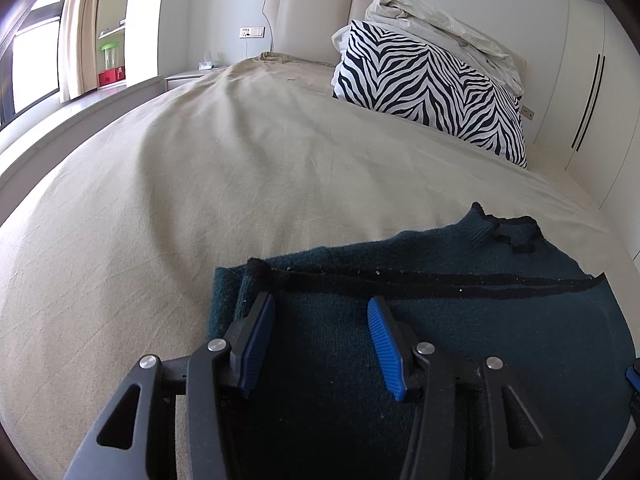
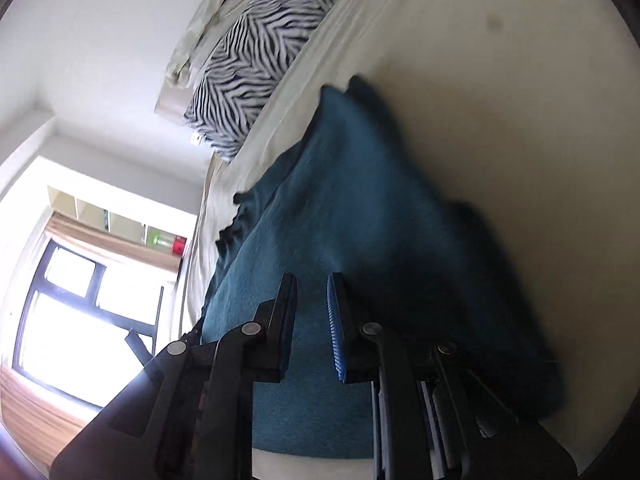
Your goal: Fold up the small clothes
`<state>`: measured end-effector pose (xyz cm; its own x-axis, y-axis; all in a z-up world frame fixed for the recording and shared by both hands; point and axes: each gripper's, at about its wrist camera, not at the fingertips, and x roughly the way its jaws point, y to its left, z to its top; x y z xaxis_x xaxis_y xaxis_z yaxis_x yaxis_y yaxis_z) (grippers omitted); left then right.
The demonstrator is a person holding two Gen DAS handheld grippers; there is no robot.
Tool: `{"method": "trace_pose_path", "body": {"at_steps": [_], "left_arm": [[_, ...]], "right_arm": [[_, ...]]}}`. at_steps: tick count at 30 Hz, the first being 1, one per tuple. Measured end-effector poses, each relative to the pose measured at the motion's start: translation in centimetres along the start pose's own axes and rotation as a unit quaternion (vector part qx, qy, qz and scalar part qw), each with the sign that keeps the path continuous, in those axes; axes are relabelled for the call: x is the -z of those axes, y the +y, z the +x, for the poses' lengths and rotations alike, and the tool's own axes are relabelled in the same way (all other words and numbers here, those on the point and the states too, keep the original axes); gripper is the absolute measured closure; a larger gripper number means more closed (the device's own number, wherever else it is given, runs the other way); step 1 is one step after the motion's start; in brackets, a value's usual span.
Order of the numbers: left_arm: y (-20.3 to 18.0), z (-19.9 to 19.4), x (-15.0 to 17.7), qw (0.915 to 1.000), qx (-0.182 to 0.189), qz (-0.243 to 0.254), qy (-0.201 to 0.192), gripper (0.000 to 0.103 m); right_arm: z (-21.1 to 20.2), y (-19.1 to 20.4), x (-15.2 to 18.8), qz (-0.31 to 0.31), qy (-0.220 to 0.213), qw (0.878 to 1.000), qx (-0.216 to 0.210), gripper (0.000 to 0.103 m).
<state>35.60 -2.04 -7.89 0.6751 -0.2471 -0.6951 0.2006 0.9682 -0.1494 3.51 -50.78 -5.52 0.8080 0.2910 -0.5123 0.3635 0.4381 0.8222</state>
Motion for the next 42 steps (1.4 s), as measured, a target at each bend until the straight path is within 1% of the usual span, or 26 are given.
{"method": "trace_pose_path", "body": {"at_steps": [1,3,4,5,6,7,8,9,11,12,14,15,17,18,19,20,21,23,25,29,31,34,35,37,39,42], "left_arm": [[0.0,0.0,0.0,1.0,0.0,0.0,0.0,0.052],[0.0,0.0,-0.1,1.0,-0.002,0.001,-0.001,0.052],[0.0,0.0,-0.1,1.0,-0.003,0.002,-0.001,0.052],[-0.1,0.0,-0.1,1.0,-0.004,0.003,-0.001,0.051],[-0.1,0.1,-0.1,1.0,-0.005,0.005,-0.001,0.051],[-0.2,0.0,-0.1,1.0,-0.007,0.006,0.0,0.051],[-0.3,0.0,-0.2,0.9999,-0.01,0.008,0.004,0.051],[-0.5,-0.3,-0.4,0.9998,-0.013,0.008,0.012,0.051],[-1.2,-1.6,-0.8,0.9988,-0.025,0.012,0.039,0.051],[-1.7,-3.0,-0.6,0.9986,-0.027,0.018,0.042,0.051],[-3.2,-6.2,0.6,0.9983,-0.018,0.039,0.039,0.05],[-3.9,-7.5,1.6,0.9978,-0.008,0.047,0.047,0.044],[-5.4,-9.0,4.0,0.9951,0.016,0.065,0.073,0.041],[-6.0,-9.2,5.3,0.9936,0.018,0.072,0.085,0.041],[-6.2,-9.1,6.5,0.9925,0.009,0.076,0.096,0.041],[-6.2,-8.9,7.5,0.9917,-0.001,0.077,0.103,0.041],[-6.0,-8.8,8.2,0.992,-0.006,0.074,0.102,0.04],[-5.8,-9.3,8.8,0.9927,-0.012,0.073,0.095,0.039],[-5.8,-9.5,8.9,0.9921,-0.016,0.076,0.098,0.038],[-5.5,-9.4,9.0,0.9925,-0.017,0.075,0.095,0.035],[-5.6,-9.4,9.1,0.9926,-0.02,0.078,0.091,0.034],[-5.6,-9.3,9.2,0.9929,-0.022,0.079,0.087,0.034],[-5.5,-9.3,9.2,0.993,-0.021,0.078,0.086,0.034],[-5.4,-9.5,9.3,0.9931,-0.017,0.079,0.085,0.034],[-5.3,-9.5,9.4,0.9929,-0.015,0.081,0.085,0.034],[-5.1,-9.6,9.4,0.9931,-0.012,0.081,0.084,0.033]], "right_arm": [[-1.4,-0.7,-0.3,0.01,-0.017,1.0,0.009,0.09],[-3.8,-1.3,-0.5,0.024,-0.045,0.998,0.034,0.085],[-4.7,-1.2,-0.5,0.034,-0.051,0.998,0.032,0.085],[-5.1,-0.9,-0.2,0.04,-0.05,0.998,0.017,0.082],[-5.2,-0.2,0.3,0.04,-0.043,0.998,0.001,0.082],[-5.0,0.7,1.1,0.033,-0.028,0.999,-0.012,0.082],[-4.1,2.2,2.2,0.015,-0.003,1.0,-0.023,0.082],[-2.3,4.0,3.4,-0.011,0.033,0.999,-0.031,0.082],[2.3,7.6,6.2,-0.061,0.091,0.993,-0.034,0.081],[3.8,8.5,7.3,-0.08,0.116,0.99,-0.031,0.081],[6.3,8.6,8.8,-0.082,0.154,0.985,-0.019,0.081],[6.9,8.2,9.2,-0.076,0.16,0.984,-0.019,0.081],[7.4,7.2,9.3,-0.075,0.154,0.985,-0.007,0.081],[7.0,6.5,9.1,-0.062,0.147,0.987,-0.017,0.082],[6.7,5.8,8.8,-0.044,0.143,0.988,-0.029,0.082],[5.8,4.8,8.6,-0.03,0.134,0.99,-0.031,0.082],[5.0,4.1,8.1,-0.02,0.121,0.992,-0.028,0.082],[3.2,2.5,7.0,-0.001,0.093,0.995,-0.023,0.082],[1.2,1.4,5.8,0.012,0.064,0.998,-0.006,0.082],[-3.2,0.2,4.4,0.03,0.006,0.999,0.025,0.081],[-5.1,0.1,4.2,0.03,-0.007,0.999,0.022,0.08],[-6.5,1.6,4.9,-0.001,-0.004,1.0,0.024,0.067],[-6.4,2.3,5.2,-0.011,-0.002,1.0,0.024,0.056],[-5.8,4.1,5.8,-0.03,0.005,0.999,0.011,0.055],[-4.2,6.0,6.4,-0.05,0.028,0.998,-0.009,0.055],[-1.3,8.6,7.6,-0.078,0.06,0.995,-0.018,0.055]]}}
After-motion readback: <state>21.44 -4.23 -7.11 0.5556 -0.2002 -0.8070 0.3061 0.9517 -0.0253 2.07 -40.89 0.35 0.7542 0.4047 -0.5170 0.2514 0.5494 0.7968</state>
